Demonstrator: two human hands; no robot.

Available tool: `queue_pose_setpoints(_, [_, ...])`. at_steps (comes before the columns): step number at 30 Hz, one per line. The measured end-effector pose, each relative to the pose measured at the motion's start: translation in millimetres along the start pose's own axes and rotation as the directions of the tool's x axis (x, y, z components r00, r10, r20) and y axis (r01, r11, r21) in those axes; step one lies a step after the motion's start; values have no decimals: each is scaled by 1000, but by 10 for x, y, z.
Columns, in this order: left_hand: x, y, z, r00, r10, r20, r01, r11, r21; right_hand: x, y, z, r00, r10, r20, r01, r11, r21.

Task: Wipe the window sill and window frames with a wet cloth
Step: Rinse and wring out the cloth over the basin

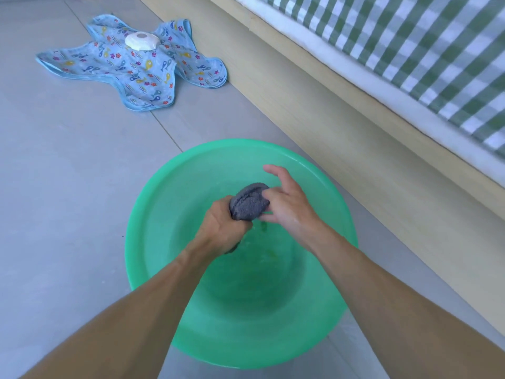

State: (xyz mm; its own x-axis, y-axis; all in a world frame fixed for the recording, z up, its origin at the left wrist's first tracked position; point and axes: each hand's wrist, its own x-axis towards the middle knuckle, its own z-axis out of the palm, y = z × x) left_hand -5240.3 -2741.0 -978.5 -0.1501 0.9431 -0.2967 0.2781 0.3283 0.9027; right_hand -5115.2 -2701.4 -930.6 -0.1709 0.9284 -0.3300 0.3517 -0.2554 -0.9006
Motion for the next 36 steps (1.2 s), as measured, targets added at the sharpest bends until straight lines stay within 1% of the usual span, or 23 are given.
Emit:
queue_pose_setpoints(1, [24, 41, -23, 996, -68, 54, 67, 998, 11, -33, 18, -84, 984, -175, 22, 174, 942, -287])
queue_pose_setpoints(2, [53, 86, -59, 986, -128, 109, 124, 991, 40, -77, 34, -158, 941, -319, 114, 329, 778, -536])
queue_pose_setpoints(3, [65, 138, -97, 971, -169, 168, 156, 984, 91, -130, 67, -200, 893, -374, 251, 436, 577, -691])
queue_pose_setpoints(5, [98, 217, -151, 946, -175, 274, 115, 968, 223, -183, 156, -211, 817, -361, 449, 540, 210, -815])
queue_pose_setpoints(6, [104, 248, -152, 935, -149, 322, 55, 957, 283, -184, 172, -191, 806, -345, 480, 536, 81, -841])
queue_pose_setpoints(8, [84, 279, -123, 916, -58, 398, -112, 914, 391, -164, 127, -152, 827, -329, 456, 484, 6, -875])
queue_pose_setpoints(9, [59, 289, -114, 916, 14, 401, -216, 859, 464, -154, 88, -145, 840, -318, 441, 473, 28, -881])
queue_pose_setpoints(11, [10, 256, -149, 927, 197, 320, -363, 694, 622, -160, 47, -140, 869, -253, 426, 471, 159, -867])
queue_pose_setpoints(13, [-5, 206, -238, 944, 294, 151, -308, 621, 720, -177, 57, -156, 890, -182, 418, 455, 308, -835])
queue_pose_setpoints(16, [-13, 127, -311, 984, 157, -84, -38, 648, 761, -200, 70, -127, 913, -144, 381, 397, 527, -752])
queue_pose_setpoints(17, [-18, 123, -308, 991, 69, -117, 35, 704, 709, -197, 52, -87, 931, -130, 342, 349, 594, -725])
queue_pose_setpoints(18, [-15, 120, -273, 992, -1, -123, 73, 806, 587, -174, 49, -37, 954, -89, 286, 271, 663, -698])
queue_pose_setpoints(20, [-43, 155, -156, 998, -59, -19, 62, 968, 243, -144, 34, 65, 979, 57, 197, 76, 791, -607])
queue_pose_setpoints(22, [-60, 197, -94, 997, 28, 75, -31, 999, 38, -176, -11, 158, 959, 192, 206, -82, 890, -448])
queue_pose_setpoints(24, [-82, 210, -125, 989, 68, 131, -70, 997, 14, -244, -98, 221, 940, 235, 248, -170, 951, -258])
queue_pose_setpoints(26, [-83, 164, -183, 981, 78, 176, -82, 996, 17, -290, -124, 235, 928, 202, 314, -175, 978, -111])
queue_pose_setpoints(28, [-96, 140, -243, 985, 54, 163, -54, 999, -7, -352, -112, 184, 902, 168, 396, -112, 980, -162])
queue_pose_setpoints(29, [-102, 146, -277, 990, 29, 140, -29, 1000, 0, -382, -106, 122, 894, 150, 422, -8, 948, -319])
queue_pose_setpoints(30, [-102, 146, -311, 992, -1, 127, -3, 1000, 31, -396, -73, 57, 894, 130, 428, 133, 836, -532])
queue_pose_setpoints(32, [-92, 142, -396, 979, -111, 170, 98, 992, 82, -434, 46, -62, 906, -32, 421, 393, 429, -813])
queue_pose_setpoints(34, [-133, 184, -435, 907, -213, 363, 190, 977, 96, -533, 118, -66, 847, -240, 474, 509, 108, -854])
queue_pose_setpoints(35, [-167, 223, -424, 845, -225, 485, 194, 974, 114, -504, 215, -56, 798, -322, 509, 533, -15, -846])
queue_pose_setpoints(36, [-203, 262, -394, 779, -221, 587, 181, 975, 128, -485, 260, -40, 753, -408, 517, 538, -71, -840])
